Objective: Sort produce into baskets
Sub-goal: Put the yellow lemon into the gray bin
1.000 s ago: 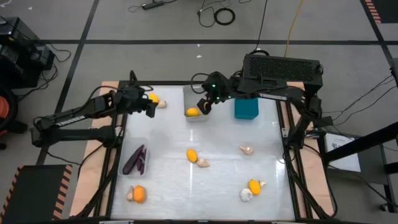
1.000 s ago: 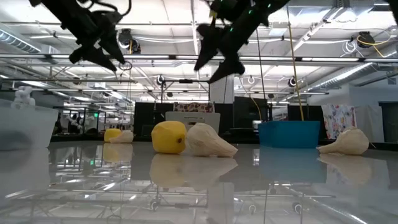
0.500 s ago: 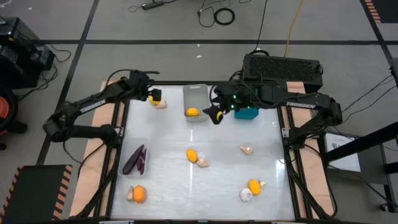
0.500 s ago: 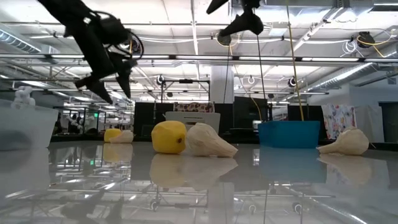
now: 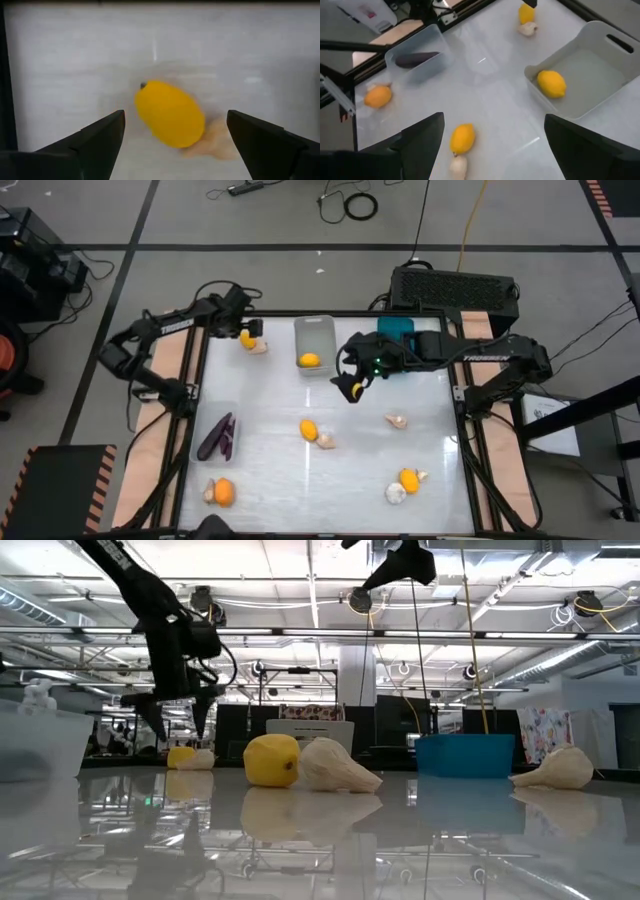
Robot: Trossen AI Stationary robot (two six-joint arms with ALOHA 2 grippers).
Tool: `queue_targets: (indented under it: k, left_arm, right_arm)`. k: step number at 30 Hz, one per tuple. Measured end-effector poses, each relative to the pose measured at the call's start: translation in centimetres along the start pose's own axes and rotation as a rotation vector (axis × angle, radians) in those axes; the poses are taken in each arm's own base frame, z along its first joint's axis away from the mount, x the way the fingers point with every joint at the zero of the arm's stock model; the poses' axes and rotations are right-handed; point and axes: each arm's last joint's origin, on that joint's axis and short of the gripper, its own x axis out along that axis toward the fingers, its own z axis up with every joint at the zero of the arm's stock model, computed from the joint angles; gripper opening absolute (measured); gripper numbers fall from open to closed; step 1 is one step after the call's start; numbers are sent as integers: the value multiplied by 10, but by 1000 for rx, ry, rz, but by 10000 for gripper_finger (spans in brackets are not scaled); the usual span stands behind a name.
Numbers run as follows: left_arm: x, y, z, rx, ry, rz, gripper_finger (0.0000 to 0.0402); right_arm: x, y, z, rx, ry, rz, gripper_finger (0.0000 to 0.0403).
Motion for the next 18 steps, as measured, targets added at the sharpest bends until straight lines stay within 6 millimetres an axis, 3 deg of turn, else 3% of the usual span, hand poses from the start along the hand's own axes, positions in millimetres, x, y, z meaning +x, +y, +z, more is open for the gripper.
queue_targets:
  k: [12,18]
  left_arm:
    - [31,-2,-1,-69,79,57,356]
    - [37,-3,0,-68,73,54,356]
  right_arm:
    - [-1,5,-8,-49,47,-5,336]
    - [-1,4,-10,-52,60,-12,336]
